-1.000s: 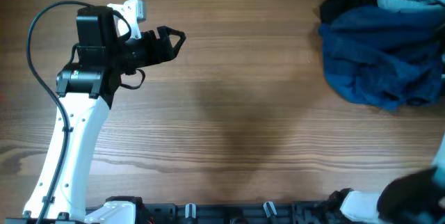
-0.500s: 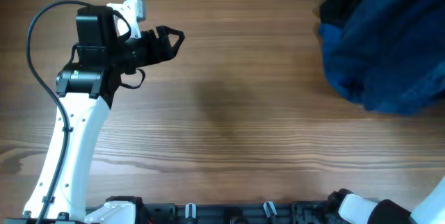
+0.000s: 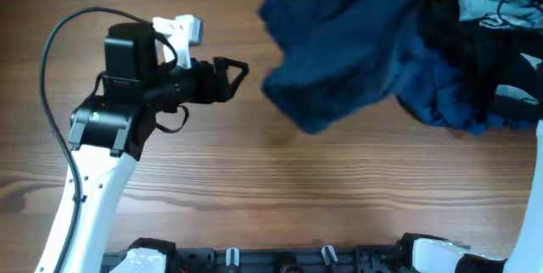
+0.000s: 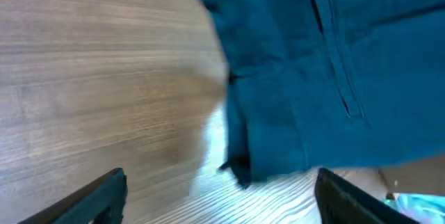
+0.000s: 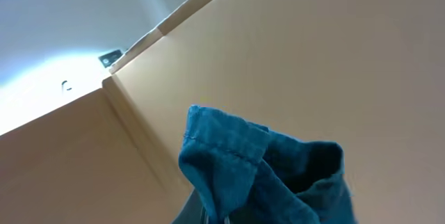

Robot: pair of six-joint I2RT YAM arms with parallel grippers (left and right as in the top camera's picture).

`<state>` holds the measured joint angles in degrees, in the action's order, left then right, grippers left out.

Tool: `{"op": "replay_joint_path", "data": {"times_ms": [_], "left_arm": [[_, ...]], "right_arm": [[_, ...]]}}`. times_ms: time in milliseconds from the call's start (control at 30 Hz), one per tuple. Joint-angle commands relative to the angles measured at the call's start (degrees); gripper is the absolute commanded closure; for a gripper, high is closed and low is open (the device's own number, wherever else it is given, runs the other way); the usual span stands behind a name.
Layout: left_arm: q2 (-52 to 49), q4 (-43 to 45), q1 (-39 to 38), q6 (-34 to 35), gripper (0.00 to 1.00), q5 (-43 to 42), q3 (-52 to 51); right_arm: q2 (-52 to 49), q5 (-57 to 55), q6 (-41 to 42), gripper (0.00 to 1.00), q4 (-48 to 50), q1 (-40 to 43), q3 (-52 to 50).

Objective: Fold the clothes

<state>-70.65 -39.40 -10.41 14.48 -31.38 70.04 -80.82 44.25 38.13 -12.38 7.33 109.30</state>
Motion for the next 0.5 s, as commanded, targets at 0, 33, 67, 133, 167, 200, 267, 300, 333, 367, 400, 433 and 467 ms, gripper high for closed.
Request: {"op": "replay_joint_path", "data": {"times_ms": [0, 33, 67, 133, 167, 200, 267, 300, 333, 367, 400, 433, 467], "left_arm": [[-0.2, 2.7, -0.2, -2.5, 0.05, 0.4, 0.8], [-0.4, 3.3, -0.2, -2.5, 0.02, 0.4, 0.8], [-0.7, 4.1, -0.2, -2.6, 0.00, 0.4, 0.8], [-1.4, 5.0, -0.2, -2.5, 0.00, 0.3, 0.8], [-1.9, 5.6, -0.3, -2.5, 0.00, -0.4, 0.8], [-2.6, 6.6, -0.6, -2.5, 0.00, -2.0, 0.8], [-5.9, 10.4, -2.8, -2.5, 0.00, -7.9, 0.8], [-7.3, 11.5, -4.0, -2.5, 0.00, -9.0, 0.8], [-8.9, 12.4, -5.6, -2.5, 0.00, -9.6, 0.8], [-10.8, 13.1, -7.6, -2.6, 0.01, -9.5, 0.8], [-12.1, 13.6, -9.0, -3.0, 0.01, -9.6, 0.8], [-13.4, 13.8, -10.6, -3.9, 0.01, -9.6, 0.8], [-14.2, 14.0, -11.8, -4.3, 0.00, -9.6, 0.8]], "right_arm": [[0.4, 5.5, 0.9, 0.96, 0.4, -0.4, 1.9], [0.4, 7.7, 0.9, 0.96, 0.3, -0.4, 1.9], [0.4, 9.4, 0.9, 0.96, -0.1, -0.4, 1.9], [0.4, 12.1, 0.9, 0.96, -0.5, -0.4, 1.9], [0.4, 13.0, 1.1, 0.96, -0.4, -0.4, 1.9], [0.4, 13.9, 1.1, 0.96, -0.3, -0.4, 1.9], [0.4, 14.1, 2.0, 0.96, -0.2, -0.4, 1.9], [0.4, 14.1, 2.0, 0.96, -0.2, -0.4, 1.9], [0.4, 14.1, 1.9, 0.96, -0.2, -0.4, 1.9], [0.4, 14.2, 1.9, 0.96, -0.3, -0.4, 1.9], [0.4, 14.4, 1.9, 0.96, -0.3, -0.4, 1.9], [0.4, 14.6, 1.7, 0.96, -0.3, -0.4, 1.9], [0.4, 14.6, 1.1, 0.96, -0.7, -0.4, 1.9]]}}
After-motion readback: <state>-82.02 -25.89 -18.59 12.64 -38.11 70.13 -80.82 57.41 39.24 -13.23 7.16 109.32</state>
